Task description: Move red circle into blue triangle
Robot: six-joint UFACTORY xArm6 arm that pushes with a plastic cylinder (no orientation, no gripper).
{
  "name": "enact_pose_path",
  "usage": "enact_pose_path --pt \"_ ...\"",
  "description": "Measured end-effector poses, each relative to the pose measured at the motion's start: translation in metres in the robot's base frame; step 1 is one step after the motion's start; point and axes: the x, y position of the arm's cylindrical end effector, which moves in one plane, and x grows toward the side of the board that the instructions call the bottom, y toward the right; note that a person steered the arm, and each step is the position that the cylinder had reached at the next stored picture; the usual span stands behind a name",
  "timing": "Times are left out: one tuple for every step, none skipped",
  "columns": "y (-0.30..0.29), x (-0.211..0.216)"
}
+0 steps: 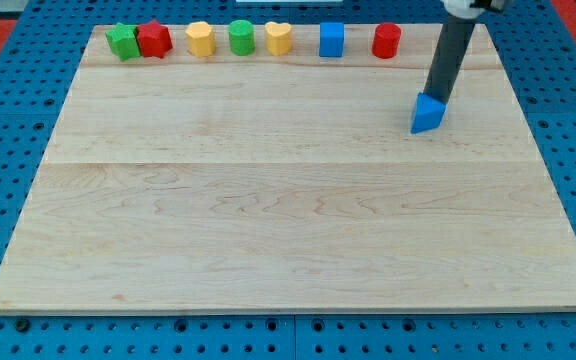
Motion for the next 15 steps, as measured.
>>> enact_pose_path --pt "0.005 0.008" --pt "0.028 -0.058" --pt "0.036 -0.129" --pt "0.022 -0.169" --pt "-0.016 -0.169" --pt "-0.061 -0.169" --pt "-0.058 -0.143" --pt "-0.037 -0.129" --pt "-0.037 -0.136" --pt "-0.033 -0.126" --pt "-0.025 -0.087" --pt "-0.025 -0.042" --pt "-0.025 -0.053" --pt "-0.023 -0.115" --pt "-0.056 -0.169"
